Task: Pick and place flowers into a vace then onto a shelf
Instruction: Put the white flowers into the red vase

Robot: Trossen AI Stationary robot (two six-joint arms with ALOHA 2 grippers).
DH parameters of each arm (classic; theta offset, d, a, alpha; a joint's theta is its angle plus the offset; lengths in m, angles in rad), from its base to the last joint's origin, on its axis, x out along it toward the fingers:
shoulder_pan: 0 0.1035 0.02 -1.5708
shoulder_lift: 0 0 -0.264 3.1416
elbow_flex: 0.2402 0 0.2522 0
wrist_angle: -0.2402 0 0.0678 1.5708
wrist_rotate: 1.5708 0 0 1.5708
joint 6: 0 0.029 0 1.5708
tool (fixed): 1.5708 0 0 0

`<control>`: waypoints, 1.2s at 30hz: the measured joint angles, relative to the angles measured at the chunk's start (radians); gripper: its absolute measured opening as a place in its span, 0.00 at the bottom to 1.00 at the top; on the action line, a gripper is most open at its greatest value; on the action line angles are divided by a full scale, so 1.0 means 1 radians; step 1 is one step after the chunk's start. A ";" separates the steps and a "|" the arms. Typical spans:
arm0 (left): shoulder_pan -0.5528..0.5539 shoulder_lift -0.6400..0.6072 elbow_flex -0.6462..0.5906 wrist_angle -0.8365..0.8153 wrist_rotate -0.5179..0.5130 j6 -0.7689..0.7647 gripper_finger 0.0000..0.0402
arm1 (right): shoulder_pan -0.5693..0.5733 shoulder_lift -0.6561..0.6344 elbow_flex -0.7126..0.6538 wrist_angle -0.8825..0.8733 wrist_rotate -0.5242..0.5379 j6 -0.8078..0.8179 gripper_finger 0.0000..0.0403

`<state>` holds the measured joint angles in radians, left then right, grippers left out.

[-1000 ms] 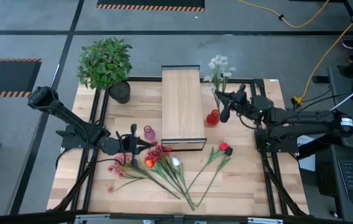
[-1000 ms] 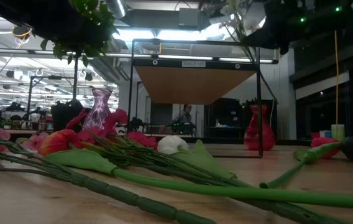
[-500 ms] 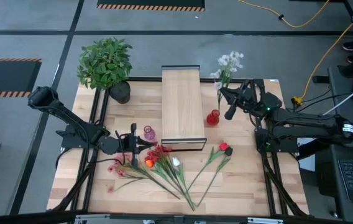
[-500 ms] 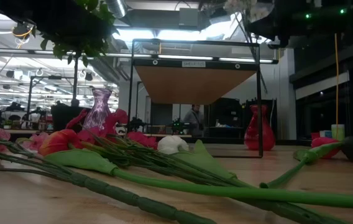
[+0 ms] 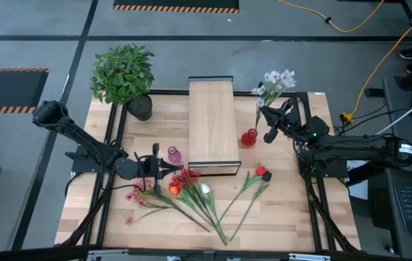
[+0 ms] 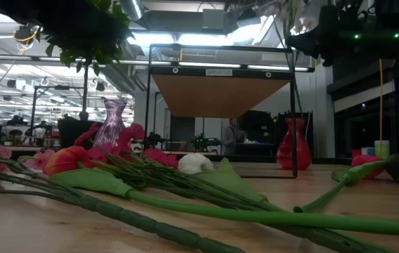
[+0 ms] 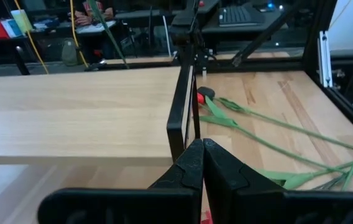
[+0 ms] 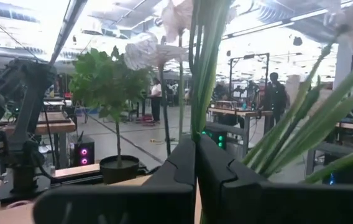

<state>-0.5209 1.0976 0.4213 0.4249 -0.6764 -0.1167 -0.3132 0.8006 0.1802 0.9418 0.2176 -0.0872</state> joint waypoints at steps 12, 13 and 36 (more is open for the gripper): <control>0.000 0.000 0.000 0.022 -0.012 0.000 0.01 | -0.021 0.012 0.000 0.029 0.001 0.003 0.00; 0.000 0.000 0.000 0.022 -0.012 0.000 0.01 | -0.021 0.019 0.000 0.027 0.001 0.002 0.00; 0.000 0.000 0.000 0.021 -0.014 0.018 0.01 | -0.034 0.273 0.000 0.117 0.001 -0.030 0.00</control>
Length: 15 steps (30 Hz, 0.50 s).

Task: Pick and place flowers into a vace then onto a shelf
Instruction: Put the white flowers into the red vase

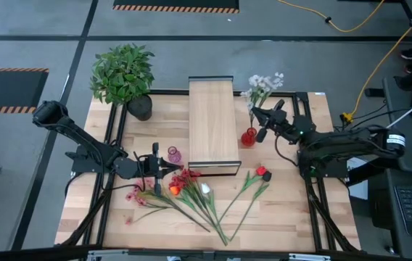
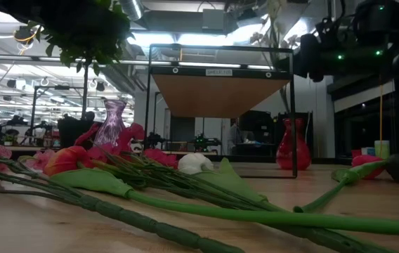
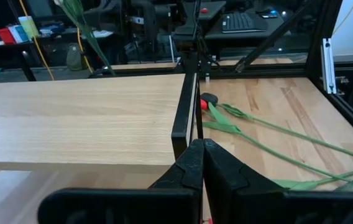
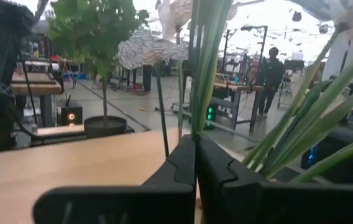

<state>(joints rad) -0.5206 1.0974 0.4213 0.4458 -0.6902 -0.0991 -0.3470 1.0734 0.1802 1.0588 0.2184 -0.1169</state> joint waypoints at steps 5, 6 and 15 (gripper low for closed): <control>0.000 0.000 0.000 0.000 0.000 0.001 0.01 | 0.000 0.035 -0.014 0.041 0.000 0.003 0.00; 0.000 0.000 0.000 0.000 0.000 0.001 0.01 | 0.000 0.042 -0.025 0.064 -0.001 0.004 0.00; 0.000 0.000 0.000 0.000 -0.001 0.026 0.01 | 0.001 0.097 -0.148 0.295 -0.002 0.012 0.00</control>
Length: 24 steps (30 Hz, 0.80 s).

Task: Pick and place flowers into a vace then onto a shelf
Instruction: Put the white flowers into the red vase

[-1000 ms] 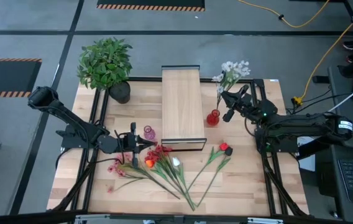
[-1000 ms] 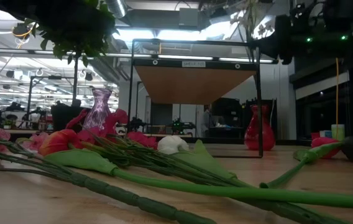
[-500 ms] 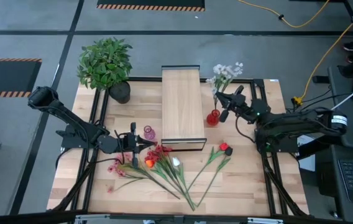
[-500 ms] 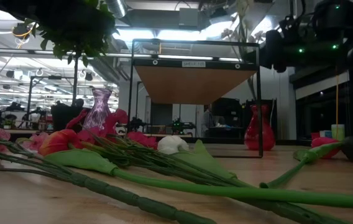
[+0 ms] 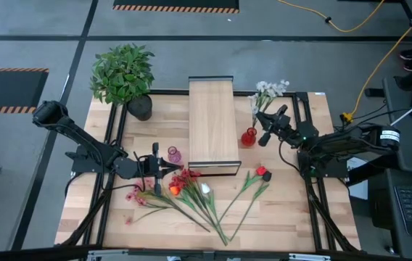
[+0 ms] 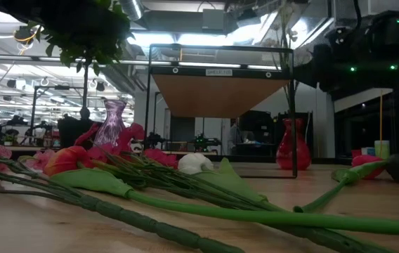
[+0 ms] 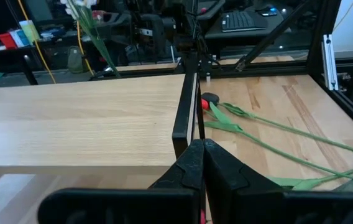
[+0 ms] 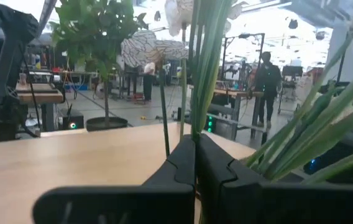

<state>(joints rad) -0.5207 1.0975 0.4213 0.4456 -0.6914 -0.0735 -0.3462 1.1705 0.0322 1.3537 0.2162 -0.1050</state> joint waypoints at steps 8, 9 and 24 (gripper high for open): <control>0.000 0.000 0.000 0.000 -0.001 0.000 0.01 | 0.000 0.065 0.031 0.033 0.000 -0.006 0.00; 0.000 0.000 0.000 0.000 -0.001 0.000 0.01 | 0.000 0.078 0.034 0.033 0.000 -0.006 0.00; 0.000 0.000 0.000 0.000 -0.001 -0.001 0.01 | 0.000 0.223 0.037 0.107 0.001 -0.011 0.03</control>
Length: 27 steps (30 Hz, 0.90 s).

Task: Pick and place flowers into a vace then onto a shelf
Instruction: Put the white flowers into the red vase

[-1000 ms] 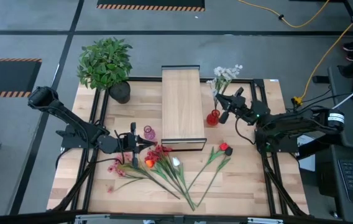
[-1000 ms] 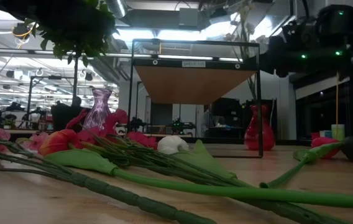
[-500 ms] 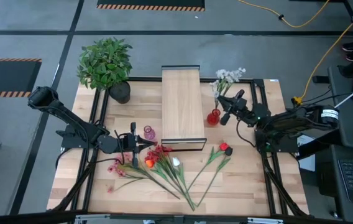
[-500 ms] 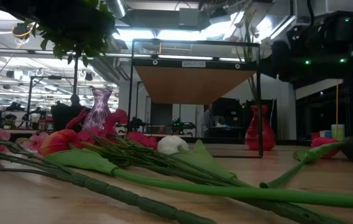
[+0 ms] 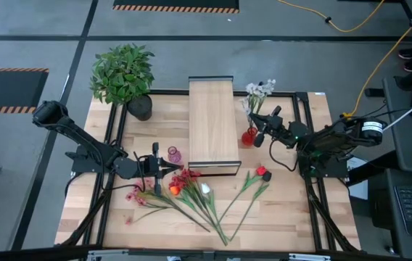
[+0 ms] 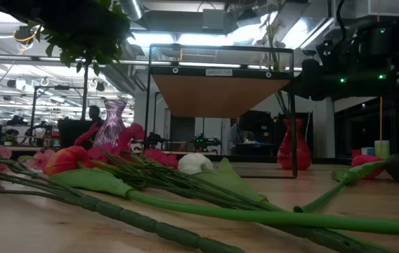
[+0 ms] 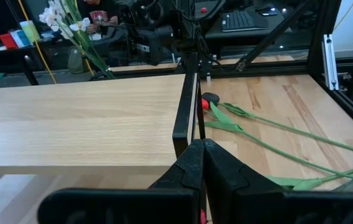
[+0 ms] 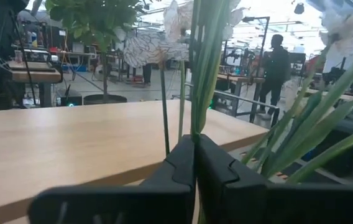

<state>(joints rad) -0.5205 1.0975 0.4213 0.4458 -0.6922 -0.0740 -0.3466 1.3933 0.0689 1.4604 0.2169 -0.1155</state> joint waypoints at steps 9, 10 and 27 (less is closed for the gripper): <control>0.000 0.000 0.000 0.000 0.001 -0.001 0.01 | 0.000 0.000 -0.001 -0.017 -0.035 -0.025 0.18; 0.000 0.000 0.000 0.000 0.001 -0.001 0.01 | 0.001 0.000 -0.001 -0.017 -0.035 -0.025 0.20; 0.000 0.000 0.000 0.000 0.001 -0.001 0.01 | 0.005 -0.023 -0.002 -0.036 -0.030 -0.051 0.42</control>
<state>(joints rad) -0.5208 1.0975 0.4213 0.4458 -0.6910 -0.0750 -0.3420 1.3706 0.0673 1.4244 0.1868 -0.1664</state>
